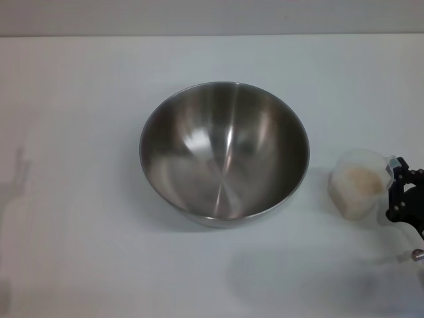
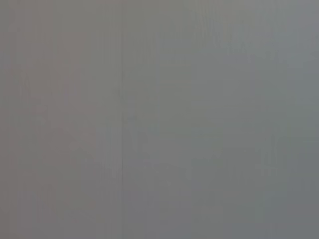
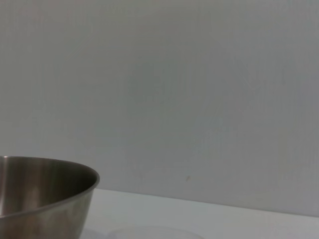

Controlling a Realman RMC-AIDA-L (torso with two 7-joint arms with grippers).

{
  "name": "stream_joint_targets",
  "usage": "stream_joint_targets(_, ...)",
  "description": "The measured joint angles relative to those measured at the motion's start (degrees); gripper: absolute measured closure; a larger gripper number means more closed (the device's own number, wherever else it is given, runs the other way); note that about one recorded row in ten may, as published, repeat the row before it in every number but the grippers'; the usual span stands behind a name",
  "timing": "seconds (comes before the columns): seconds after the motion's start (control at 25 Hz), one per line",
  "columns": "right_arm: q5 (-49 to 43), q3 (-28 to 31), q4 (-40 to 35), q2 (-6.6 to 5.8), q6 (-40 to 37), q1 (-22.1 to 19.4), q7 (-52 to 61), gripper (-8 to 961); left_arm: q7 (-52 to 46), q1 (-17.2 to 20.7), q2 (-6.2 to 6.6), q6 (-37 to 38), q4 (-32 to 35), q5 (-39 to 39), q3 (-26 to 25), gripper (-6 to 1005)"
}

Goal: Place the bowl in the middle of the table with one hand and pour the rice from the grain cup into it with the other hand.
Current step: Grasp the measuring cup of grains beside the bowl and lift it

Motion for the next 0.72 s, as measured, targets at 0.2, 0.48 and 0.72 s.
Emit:
stream_joint_targets(0.2,0.00,0.89,-0.10,0.04,-0.62,0.10,-0.01,937,0.00,0.06,0.00,0.00,0.45,0.00,0.00,204)
stream_joint_targets(0.48,0.01,2.95,-0.12,0.06,-8.11,-1.20,-0.02,943,0.00,0.08,0.00,0.00,0.67,0.00,0.00,208)
stream_joint_targets(0.72,0.07,5.62,-0.97,-0.19,-16.21,-0.33,-0.04,943,0.00,0.21,-0.09,0.00,1.03,0.00,0.00,207)
